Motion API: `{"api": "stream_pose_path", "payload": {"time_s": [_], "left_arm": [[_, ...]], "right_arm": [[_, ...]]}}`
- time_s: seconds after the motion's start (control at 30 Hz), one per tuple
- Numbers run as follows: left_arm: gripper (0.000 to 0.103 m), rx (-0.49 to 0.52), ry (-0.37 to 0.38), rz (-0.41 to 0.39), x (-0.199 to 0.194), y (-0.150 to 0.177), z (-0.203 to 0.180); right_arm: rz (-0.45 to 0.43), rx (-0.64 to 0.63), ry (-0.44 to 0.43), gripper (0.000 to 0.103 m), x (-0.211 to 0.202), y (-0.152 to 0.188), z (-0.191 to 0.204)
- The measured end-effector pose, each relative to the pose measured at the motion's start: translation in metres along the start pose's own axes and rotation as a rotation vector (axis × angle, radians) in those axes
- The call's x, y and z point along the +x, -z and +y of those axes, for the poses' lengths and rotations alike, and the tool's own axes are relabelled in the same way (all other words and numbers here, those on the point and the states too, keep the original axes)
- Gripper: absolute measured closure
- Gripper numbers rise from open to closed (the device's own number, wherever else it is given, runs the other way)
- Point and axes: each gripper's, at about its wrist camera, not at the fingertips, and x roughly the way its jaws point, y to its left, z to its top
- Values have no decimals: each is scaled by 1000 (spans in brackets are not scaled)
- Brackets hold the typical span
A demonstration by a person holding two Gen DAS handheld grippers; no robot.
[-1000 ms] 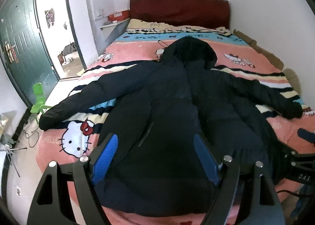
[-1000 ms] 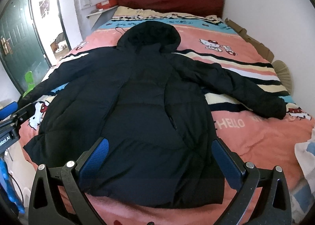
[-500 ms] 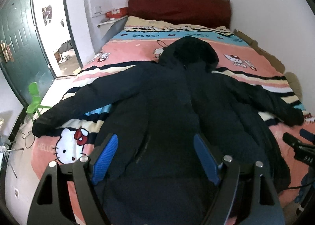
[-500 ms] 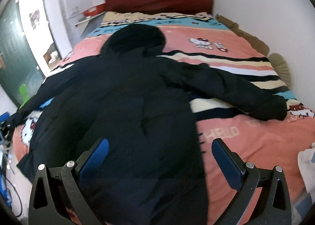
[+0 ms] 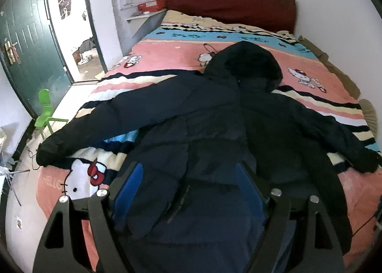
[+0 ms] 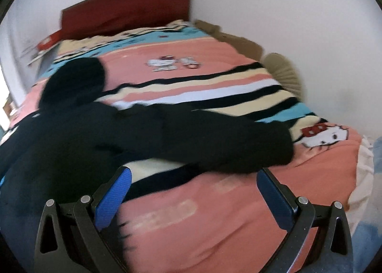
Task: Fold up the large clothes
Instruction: 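Reach the right gripper to the jacket sleeve cuff and grasp it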
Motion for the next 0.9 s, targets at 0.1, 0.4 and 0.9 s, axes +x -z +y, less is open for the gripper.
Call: {"api": "stream_pose_path", "payload": {"time_s": [0.1,0.4,0.9], "left_arm": [[24,-9,-24,1,5,-5,1],[24,-26,-73,5,16,-16,7],[24,-26,-77,21,20,-11,9]], "right_arm": [[-3,57,62,0,25,-15,-29],[5,269,214,1,114,-41,-120],[74,416,23,76,171,-25,-158]]}}
